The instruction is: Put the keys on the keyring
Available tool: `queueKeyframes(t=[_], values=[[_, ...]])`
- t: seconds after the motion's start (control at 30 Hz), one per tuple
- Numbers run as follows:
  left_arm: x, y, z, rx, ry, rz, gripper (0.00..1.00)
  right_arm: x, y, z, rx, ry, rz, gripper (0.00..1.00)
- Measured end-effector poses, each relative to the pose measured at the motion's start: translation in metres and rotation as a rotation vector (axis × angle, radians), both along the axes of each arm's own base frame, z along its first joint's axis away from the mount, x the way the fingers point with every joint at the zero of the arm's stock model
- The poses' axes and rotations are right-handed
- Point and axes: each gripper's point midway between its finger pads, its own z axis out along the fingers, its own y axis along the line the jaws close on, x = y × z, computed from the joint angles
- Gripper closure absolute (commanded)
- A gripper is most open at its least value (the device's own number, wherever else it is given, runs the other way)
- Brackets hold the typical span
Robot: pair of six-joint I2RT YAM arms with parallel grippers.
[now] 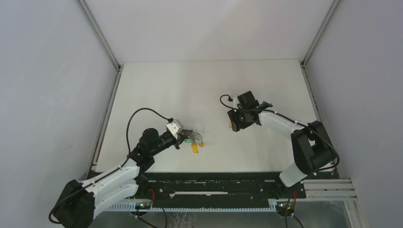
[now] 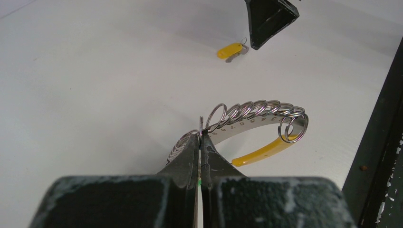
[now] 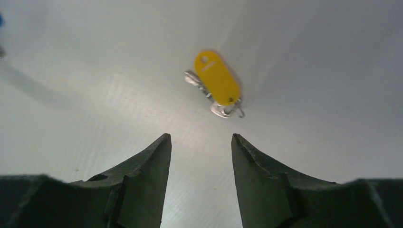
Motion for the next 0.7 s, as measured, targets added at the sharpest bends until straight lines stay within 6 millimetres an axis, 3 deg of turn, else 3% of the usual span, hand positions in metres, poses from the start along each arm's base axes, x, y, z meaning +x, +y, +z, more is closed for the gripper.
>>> queueKeyframes(t=[0.3,0.7], values=[[0.000,0.000,0.000,0.000,0.000,0.000,1.00,0.020,-0.028,-0.010,-0.087,-0.041,-0.055,0.60],[0.000,0.000,0.000,0.000,0.000,-0.001,1.00,0.022,-0.027,-0.031,-0.099,-0.004,-0.025,0.70]])
